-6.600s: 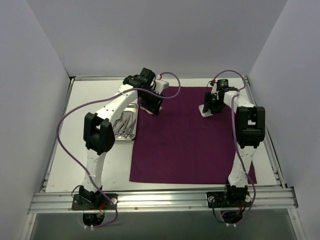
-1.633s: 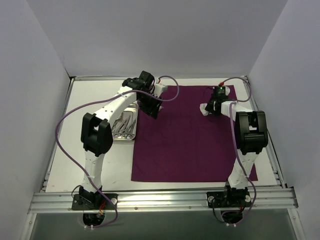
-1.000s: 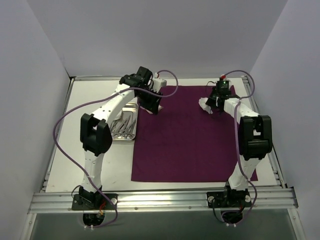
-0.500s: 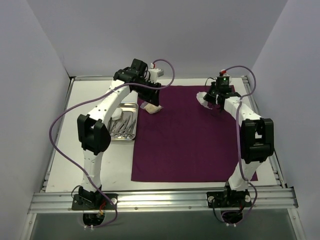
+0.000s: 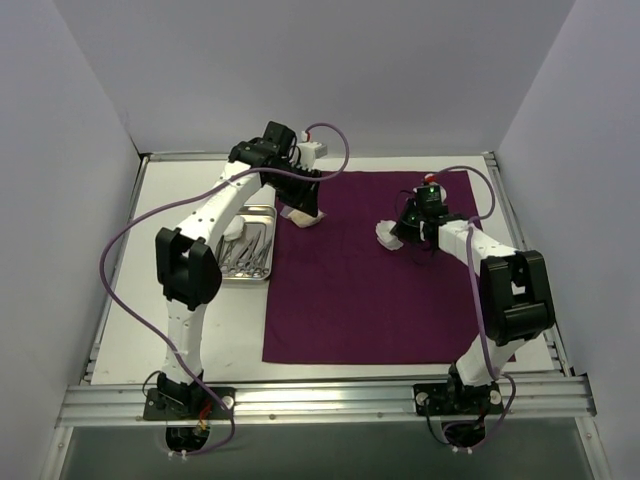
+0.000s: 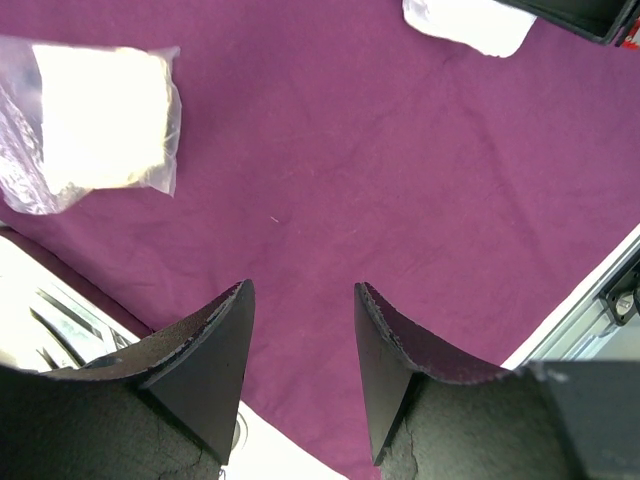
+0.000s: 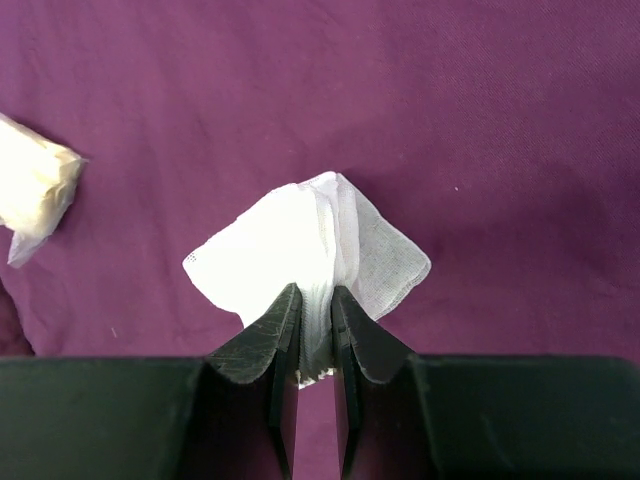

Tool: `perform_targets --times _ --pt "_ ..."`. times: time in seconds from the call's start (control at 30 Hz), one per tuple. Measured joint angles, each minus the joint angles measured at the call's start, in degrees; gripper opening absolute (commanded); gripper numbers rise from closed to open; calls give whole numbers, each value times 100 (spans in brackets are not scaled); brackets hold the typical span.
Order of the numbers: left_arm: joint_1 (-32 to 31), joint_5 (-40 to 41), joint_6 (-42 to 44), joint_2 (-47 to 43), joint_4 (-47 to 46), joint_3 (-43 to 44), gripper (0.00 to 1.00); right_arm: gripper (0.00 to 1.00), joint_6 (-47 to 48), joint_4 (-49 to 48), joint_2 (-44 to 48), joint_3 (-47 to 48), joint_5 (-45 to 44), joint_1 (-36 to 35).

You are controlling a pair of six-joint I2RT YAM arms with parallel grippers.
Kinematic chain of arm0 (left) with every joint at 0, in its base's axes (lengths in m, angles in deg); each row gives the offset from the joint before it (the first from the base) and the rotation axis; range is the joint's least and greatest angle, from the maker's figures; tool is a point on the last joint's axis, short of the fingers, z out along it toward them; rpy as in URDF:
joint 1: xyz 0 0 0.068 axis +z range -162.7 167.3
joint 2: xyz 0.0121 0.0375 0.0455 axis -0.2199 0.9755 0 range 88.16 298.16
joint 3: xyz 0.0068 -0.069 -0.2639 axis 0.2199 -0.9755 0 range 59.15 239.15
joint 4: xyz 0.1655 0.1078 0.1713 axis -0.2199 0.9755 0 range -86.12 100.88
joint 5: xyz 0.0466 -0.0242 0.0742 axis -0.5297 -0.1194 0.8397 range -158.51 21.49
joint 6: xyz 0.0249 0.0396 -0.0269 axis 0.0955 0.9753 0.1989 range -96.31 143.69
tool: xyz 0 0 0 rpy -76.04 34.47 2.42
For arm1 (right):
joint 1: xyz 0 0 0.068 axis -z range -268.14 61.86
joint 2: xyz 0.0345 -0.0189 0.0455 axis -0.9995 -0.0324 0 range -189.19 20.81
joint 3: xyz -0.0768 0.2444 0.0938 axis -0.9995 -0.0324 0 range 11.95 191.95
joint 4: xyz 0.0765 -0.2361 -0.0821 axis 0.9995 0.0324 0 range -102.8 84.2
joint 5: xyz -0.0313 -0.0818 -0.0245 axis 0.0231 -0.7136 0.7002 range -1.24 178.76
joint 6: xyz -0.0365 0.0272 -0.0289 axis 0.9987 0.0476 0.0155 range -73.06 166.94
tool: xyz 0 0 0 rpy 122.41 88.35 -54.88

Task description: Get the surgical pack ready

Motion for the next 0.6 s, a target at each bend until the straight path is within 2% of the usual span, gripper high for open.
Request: perform_targets --times 0.27,0.53,0.6 --pt "0 0 -11 0 -2 -114 54 1 59 -149 -44 -105 -4 0" --pt "0 4 -13 0 -2 -184 54 15 291 -103 -643 7 -118 -13" --pt "0 4 -13 0 0 -201 54 24 332 -85 -691 15 -151 -15"
